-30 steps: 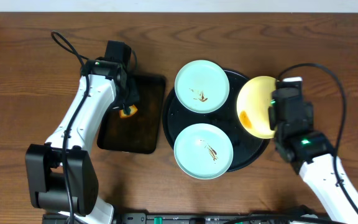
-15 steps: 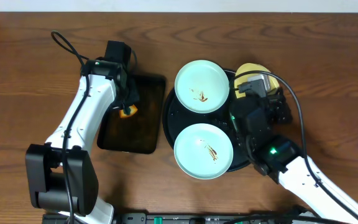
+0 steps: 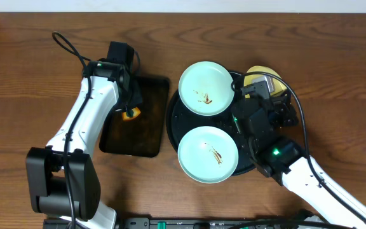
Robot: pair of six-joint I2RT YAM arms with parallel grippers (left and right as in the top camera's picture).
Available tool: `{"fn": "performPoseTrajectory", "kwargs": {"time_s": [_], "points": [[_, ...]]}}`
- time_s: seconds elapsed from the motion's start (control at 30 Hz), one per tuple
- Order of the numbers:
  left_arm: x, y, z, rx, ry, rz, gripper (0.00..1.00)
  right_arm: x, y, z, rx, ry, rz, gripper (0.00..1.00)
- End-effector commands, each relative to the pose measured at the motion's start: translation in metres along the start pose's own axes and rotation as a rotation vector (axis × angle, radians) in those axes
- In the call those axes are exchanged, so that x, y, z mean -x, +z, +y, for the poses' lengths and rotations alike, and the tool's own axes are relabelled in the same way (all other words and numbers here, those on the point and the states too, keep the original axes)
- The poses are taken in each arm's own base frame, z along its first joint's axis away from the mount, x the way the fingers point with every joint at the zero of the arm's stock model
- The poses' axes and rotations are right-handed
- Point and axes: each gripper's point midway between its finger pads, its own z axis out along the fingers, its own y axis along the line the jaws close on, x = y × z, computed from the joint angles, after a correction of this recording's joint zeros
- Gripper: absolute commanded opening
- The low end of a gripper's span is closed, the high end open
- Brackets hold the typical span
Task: Clean dirty plates on tray and stack at the side
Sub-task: 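Carry the yellow plate right and set it on the table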
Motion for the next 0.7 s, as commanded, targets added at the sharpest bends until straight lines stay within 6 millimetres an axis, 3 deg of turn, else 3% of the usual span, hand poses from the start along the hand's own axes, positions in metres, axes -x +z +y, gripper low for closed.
{"fn": "performPoseTrajectory", "kwargs": {"time_s": [0.0,0.13,0.37,0.5,0.67], "points": [[0.001,-0.001,0.002,0.002,0.013,-0.003,0.08,-0.001,0.007,-0.003,0.032,0.111,0.021,0.01],[0.001,-0.001,0.002,0.003,0.013,-0.002,0.08,-0.02,0.032,-0.002,0.116,0.269,0.105,0.01],[0.001,-0.001,0.002,0.003,0.013,-0.002,0.08,-0.052,0.077,-0.048,0.167,0.576,0.28,0.01],[0.001,-0.001,0.002,0.003,0.013,-0.002,0.08,-0.096,0.094,-0.073,0.129,0.748,0.416,0.01],[0.001,-0.001,0.002,0.002,0.013,-0.001,0.08,-0.157,0.101,-0.098,0.017,0.944,0.588,0.01]]}}
